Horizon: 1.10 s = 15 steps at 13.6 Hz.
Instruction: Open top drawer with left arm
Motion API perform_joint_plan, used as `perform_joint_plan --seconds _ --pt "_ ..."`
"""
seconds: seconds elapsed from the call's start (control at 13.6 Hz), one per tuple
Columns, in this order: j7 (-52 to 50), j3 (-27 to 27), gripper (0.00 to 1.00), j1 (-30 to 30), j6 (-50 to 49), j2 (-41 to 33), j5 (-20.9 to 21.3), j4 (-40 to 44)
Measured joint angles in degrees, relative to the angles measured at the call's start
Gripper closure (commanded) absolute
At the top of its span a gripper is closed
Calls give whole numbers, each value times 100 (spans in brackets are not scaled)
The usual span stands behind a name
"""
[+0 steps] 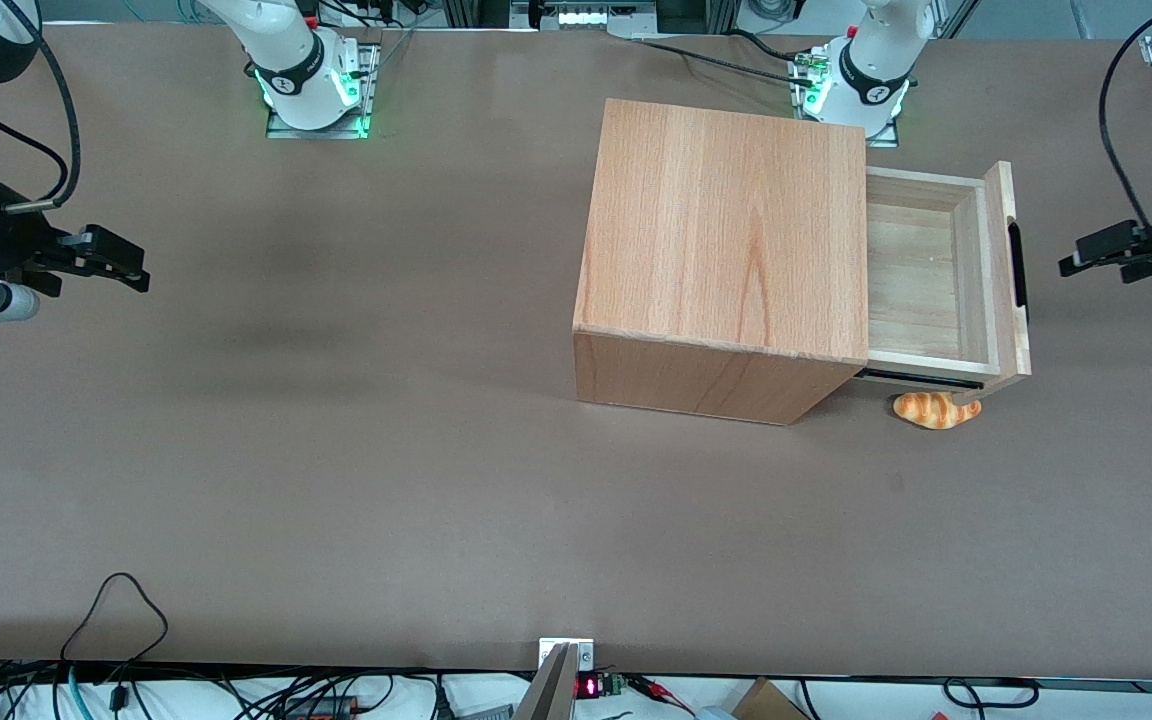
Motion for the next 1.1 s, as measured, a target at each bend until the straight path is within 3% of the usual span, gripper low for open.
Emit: perform_joint_plan --seconds 0.22,0.59,1.1 --pt "-266 -109 0 -15 -197 -18 36 317" --pt "-932 -599 0 -35 -539 -28 683 821" --pt "-1053 -729 0 -32 -732 -73 720 1331"
